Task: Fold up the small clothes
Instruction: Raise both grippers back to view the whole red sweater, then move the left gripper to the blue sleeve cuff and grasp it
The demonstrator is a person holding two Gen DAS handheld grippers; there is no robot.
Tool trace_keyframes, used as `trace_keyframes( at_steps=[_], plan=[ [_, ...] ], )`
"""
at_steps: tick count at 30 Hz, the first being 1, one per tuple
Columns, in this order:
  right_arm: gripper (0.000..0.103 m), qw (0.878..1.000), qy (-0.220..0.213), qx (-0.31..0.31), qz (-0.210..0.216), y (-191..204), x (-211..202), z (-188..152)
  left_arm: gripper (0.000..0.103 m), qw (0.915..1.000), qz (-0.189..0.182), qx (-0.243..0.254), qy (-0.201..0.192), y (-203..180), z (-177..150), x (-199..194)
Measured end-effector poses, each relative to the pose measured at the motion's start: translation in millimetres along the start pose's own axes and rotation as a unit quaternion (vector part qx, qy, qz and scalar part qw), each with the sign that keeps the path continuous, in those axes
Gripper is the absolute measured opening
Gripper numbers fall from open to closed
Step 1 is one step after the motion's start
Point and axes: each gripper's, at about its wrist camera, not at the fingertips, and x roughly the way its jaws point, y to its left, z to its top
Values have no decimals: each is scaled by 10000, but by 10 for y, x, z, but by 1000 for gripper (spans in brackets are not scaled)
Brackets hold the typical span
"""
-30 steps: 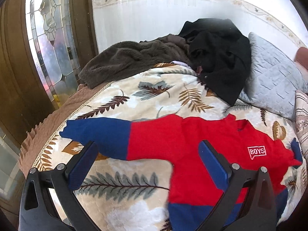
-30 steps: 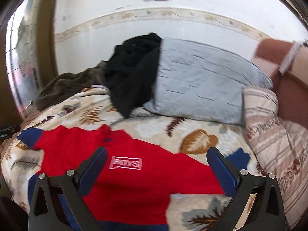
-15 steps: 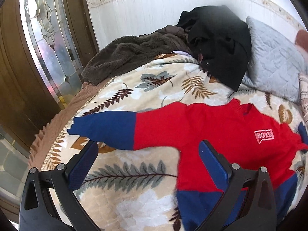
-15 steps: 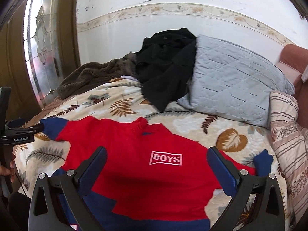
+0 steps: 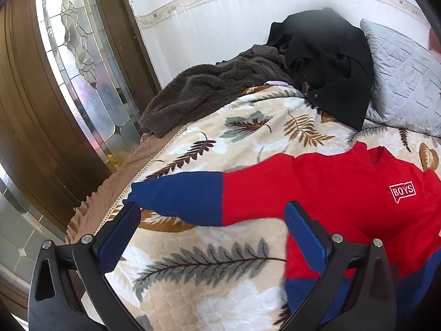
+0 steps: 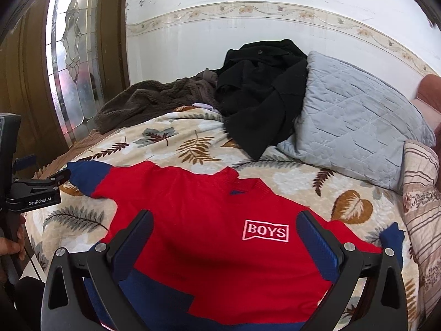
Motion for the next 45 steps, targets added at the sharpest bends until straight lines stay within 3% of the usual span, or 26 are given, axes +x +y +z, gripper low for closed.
trace_keyframes(
  at_steps=[4,9,16,36,41,45],
  plan=[
    [103,9999,32,-87,117,151,76,54,103,9999,111,-10,-37,89,-4,47],
    [103,9991,78,-248,347,419,197,119,103,9994,-102,-177,294,259,-15,222],
    [103,9950,190,-664,717,883,392,203,103,9879,-784,-713,1135,517,-106,572],
    [103,9747,562,-1671,1374,1981,1198,313,103,9761,-589,-1128,1760,1014,-270,1282],
    [103,9657,833,-1892,1569,2254,1493,293,103,9661,-643,-1444,2043,1221,-329,1644],
    [102,9591,1035,-1968,1749,2449,1663,277,103,9519,-495,-1902,2352,1534,-413,1980]
  ],
)
